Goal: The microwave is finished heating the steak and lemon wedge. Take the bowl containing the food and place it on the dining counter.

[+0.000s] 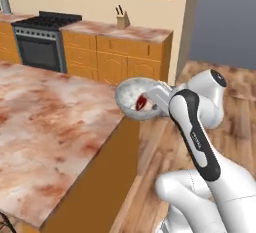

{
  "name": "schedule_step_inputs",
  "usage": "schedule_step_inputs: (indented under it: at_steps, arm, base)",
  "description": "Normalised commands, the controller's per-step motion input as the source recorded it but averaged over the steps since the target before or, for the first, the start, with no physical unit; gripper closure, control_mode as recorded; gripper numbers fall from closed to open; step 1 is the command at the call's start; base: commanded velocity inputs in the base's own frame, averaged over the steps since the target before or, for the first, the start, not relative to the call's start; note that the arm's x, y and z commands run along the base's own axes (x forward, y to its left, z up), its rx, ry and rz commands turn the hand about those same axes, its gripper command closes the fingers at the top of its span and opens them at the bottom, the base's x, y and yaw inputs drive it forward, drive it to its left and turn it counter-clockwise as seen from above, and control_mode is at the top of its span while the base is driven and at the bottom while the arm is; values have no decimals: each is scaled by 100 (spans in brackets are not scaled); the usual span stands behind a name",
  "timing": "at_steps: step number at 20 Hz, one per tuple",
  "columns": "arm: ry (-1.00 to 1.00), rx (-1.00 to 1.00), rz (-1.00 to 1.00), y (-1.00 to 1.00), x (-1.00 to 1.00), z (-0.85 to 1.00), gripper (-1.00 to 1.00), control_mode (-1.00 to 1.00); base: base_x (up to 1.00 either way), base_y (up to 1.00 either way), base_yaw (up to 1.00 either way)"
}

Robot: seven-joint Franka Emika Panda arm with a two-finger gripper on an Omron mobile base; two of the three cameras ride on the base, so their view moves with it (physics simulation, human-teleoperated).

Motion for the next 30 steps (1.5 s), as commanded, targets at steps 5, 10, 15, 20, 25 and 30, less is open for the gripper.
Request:
schedule_step_inputs:
  at_steps: [5, 10, 15, 20, 25, 30]
  arm:
    - [0, 0, 0, 0, 0, 0, 100, 100]
    - [0, 0, 0, 0, 0, 0, 100, 100]
    - [0, 0, 0, 0, 0, 0, 100, 100]
    - [5, -1, 7, 5, 73, -1, 100, -100]
    - [14, -2, 2, 42, 100, -30, 100, -100]
    - [16, 0, 2, 35, 100, -27, 100, -100]
  base:
    - [49, 0, 70]
    - [28, 0, 77]
    - [60, -14, 34]
    - [14, 0, 4]
    - [0, 0, 0]
    - [0, 0, 0]
